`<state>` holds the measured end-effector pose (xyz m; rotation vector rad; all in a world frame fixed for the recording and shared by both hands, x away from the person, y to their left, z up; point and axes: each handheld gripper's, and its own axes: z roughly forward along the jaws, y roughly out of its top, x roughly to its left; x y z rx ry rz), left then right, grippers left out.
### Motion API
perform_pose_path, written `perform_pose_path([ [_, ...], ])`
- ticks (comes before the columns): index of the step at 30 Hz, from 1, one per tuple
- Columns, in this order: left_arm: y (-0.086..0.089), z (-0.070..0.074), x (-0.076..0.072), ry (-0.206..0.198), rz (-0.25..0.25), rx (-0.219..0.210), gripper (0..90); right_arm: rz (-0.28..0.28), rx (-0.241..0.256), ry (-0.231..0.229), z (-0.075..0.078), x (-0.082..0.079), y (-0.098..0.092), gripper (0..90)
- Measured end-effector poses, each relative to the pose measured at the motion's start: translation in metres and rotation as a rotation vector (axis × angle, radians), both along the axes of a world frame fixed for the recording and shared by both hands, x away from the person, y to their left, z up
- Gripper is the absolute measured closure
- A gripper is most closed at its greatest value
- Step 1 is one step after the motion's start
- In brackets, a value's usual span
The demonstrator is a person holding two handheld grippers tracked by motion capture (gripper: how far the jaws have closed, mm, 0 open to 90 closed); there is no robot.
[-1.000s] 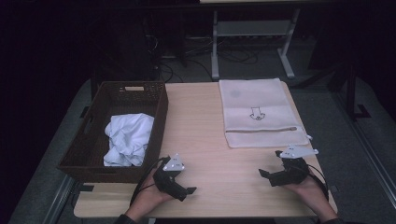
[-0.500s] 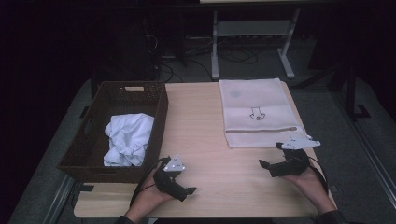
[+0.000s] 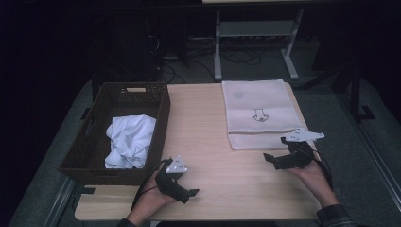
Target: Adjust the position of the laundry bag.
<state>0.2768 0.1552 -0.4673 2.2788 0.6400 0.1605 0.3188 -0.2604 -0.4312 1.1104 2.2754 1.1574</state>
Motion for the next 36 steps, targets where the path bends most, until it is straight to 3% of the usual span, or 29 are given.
perform_pose_path([
  [6,0.0,0.001,0.0,-0.004,0.001,-0.001,0.0,0.0,-0.018,-0.008,0.004,0.009,0.002,3.9],
  [10,0.0,0.002,0.0,-0.005,0.001,-0.003,0.0,-0.001,0.003,-0.015,0.007,0.017,0.002,6.5],
  [12,0.001,0.002,0.0,-0.007,0.001,-0.004,0.0,0.0,-0.018,0.006,0.006,0.021,0.002,6.9],
  [17,0.001,0.001,-0.003,-0.008,-0.011,0.008,0.0,-0.004,-0.012,0.005,0.01,0.028,0.003,8.2],
  [19,0.002,0.0,-0.004,-0.006,-0.014,0.001,0.0,0.006,-0.006,-0.006,0.011,0.031,0.005,12.1],
  [23,0.001,0.0,-0.006,-0.004,-0.022,0.026,0.0,0.016,-0.027,0.007,0.015,0.038,0.01,13.4],
  [26,0.001,0.002,-0.005,0.003,-0.003,-0.002,0.0,0.016,-0.02,-0.001,0.016,0.043,0.011,14.0],
  [32,0.002,0.001,-0.005,0.0,-0.012,0.001,0.0,0.016,-0.022,0.033,0.01,0.049,0.01,16.4],
  [36,0.002,0.002,-0.005,0.0,-0.009,-0.005,0.0,0.017,-0.051,0.056,0.012,0.056,0.011,16.9],
])
